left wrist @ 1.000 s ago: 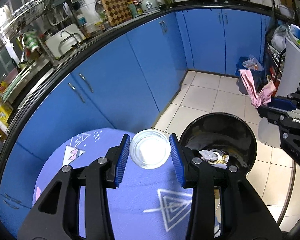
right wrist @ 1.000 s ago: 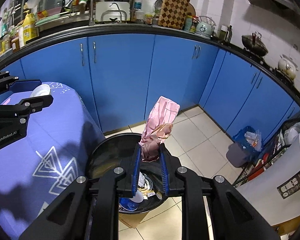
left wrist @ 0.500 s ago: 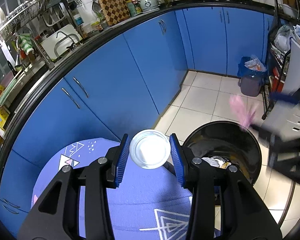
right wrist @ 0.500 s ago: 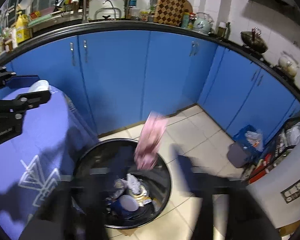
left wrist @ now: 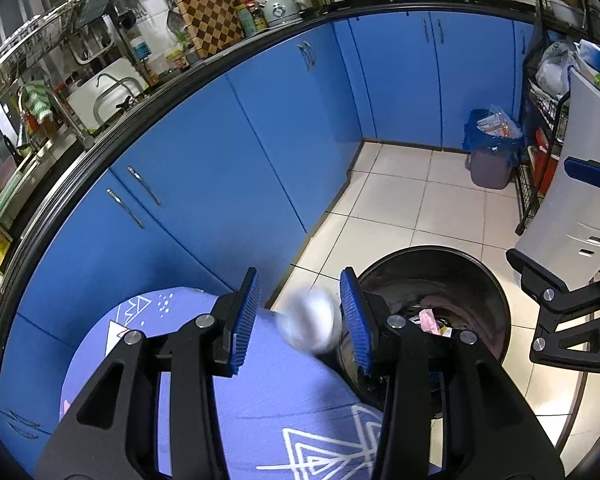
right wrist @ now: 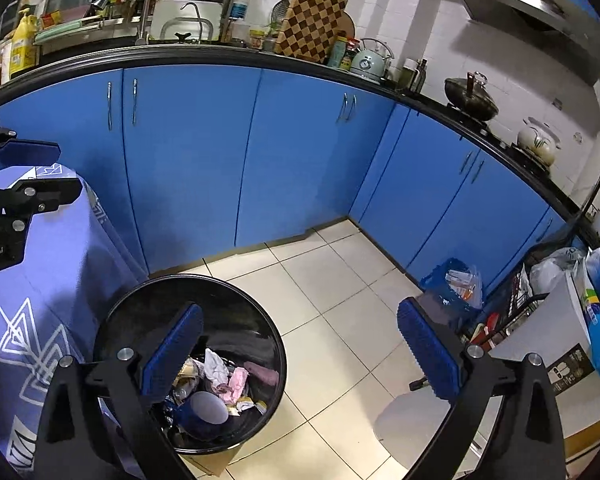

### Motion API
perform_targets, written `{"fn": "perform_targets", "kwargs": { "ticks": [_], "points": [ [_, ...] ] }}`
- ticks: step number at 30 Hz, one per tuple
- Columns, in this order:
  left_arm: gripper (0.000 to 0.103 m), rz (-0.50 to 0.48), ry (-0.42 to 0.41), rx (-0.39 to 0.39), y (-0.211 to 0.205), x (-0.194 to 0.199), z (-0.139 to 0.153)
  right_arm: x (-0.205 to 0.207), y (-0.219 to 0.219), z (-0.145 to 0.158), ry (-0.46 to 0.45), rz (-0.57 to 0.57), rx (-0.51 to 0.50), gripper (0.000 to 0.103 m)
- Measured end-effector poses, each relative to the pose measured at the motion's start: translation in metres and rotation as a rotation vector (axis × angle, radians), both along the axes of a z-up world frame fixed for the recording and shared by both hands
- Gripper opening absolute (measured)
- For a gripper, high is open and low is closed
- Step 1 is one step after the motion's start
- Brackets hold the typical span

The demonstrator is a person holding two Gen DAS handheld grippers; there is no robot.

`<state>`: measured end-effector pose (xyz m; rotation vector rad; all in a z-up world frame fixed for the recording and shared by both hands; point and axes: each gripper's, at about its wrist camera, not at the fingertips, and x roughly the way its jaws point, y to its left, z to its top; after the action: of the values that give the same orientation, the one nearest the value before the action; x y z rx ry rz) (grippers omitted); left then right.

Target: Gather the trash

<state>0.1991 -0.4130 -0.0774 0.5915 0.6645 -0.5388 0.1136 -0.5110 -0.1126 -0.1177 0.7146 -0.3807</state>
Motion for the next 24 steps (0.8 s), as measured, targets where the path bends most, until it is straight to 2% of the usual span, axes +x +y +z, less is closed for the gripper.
{"fn": "perform_targets", "kwargs": {
  "ticks": [3, 6, 7, 8, 16, 24],
  "points": [
    [0.055, -0.008, 0.002, -0.003, -0.009, 0.000, 0.000, -0.003, -0.005, -0.002, 0.003, -0.009, 0.002, 0.095],
    [0.077, -0.009, -0.013, -0.013, -0.016, 0.000, 0.001, -0.008, -0.013, -0.003, 0.002, -0.025, 0.007, 0.095],
    [0.089, 0.002, -0.029, -0.013, -0.018, 0.000, 0.001, -0.009, -0.016, -0.005, 0.002, -0.029, 0.012, 0.095],
    [0.094, 0.016, -0.045, -0.014, -0.018, 0.001, 0.002, -0.010, -0.018, -0.005, 0.002, -0.032, 0.016, 0.095],
    [0.095, 0.043, -0.015, -0.001, -0.010, 0.007, -0.003, -0.015, -0.021, -0.007, 0.002, -0.040, 0.038, 0.095],
    [0.095, 0.077, -0.004, -0.033, 0.025, 0.000, 0.010, -0.020, 0.002, 0.009, -0.016, 0.001, 0.042, 0.095]
  ]
}}
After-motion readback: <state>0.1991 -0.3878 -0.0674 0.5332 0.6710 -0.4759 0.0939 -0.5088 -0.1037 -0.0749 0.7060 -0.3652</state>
